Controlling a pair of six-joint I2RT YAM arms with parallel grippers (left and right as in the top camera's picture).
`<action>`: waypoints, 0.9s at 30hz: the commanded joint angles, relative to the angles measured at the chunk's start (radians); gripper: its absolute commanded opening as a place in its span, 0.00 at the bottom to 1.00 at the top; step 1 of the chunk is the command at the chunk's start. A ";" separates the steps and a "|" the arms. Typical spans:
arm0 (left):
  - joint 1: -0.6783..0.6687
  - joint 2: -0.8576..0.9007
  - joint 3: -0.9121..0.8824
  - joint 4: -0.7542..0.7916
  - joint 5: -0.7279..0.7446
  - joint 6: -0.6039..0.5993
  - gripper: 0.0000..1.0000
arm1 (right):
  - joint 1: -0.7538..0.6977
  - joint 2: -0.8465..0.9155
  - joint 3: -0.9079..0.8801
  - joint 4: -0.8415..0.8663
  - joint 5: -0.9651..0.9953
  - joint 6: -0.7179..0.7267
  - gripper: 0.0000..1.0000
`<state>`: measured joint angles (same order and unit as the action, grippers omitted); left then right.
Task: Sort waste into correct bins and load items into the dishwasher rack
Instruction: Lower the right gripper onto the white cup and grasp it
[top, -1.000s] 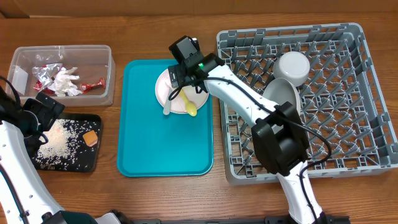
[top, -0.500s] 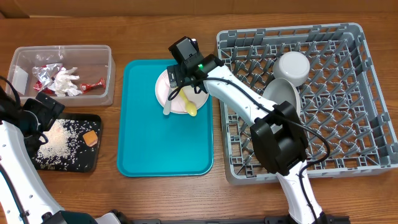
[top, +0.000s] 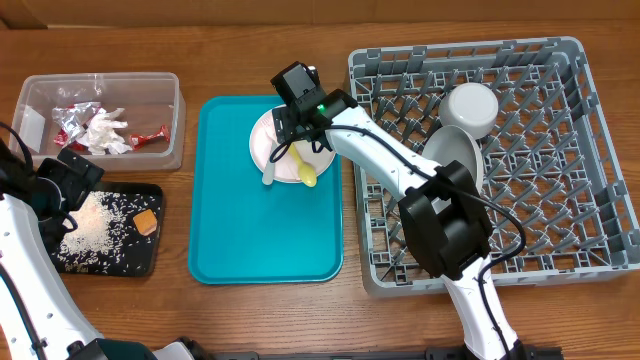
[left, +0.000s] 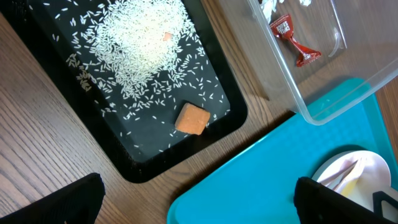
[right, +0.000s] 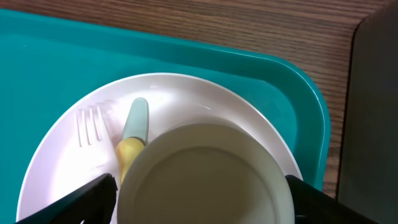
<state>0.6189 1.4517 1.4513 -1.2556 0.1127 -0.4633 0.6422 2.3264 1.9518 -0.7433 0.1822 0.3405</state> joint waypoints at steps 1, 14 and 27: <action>0.003 0.003 -0.007 0.004 0.003 0.022 1.00 | -0.002 0.008 -0.009 0.010 -0.003 0.008 0.85; 0.003 0.003 -0.007 0.004 0.003 0.022 1.00 | -0.003 0.008 0.003 0.012 0.001 0.007 0.58; 0.003 0.003 -0.007 0.004 0.003 0.022 1.00 | -0.018 0.003 0.235 -0.172 0.053 0.004 0.44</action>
<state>0.6189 1.4517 1.4513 -1.2556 0.1131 -0.4633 0.6392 2.3329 2.1033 -0.9016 0.2142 0.3431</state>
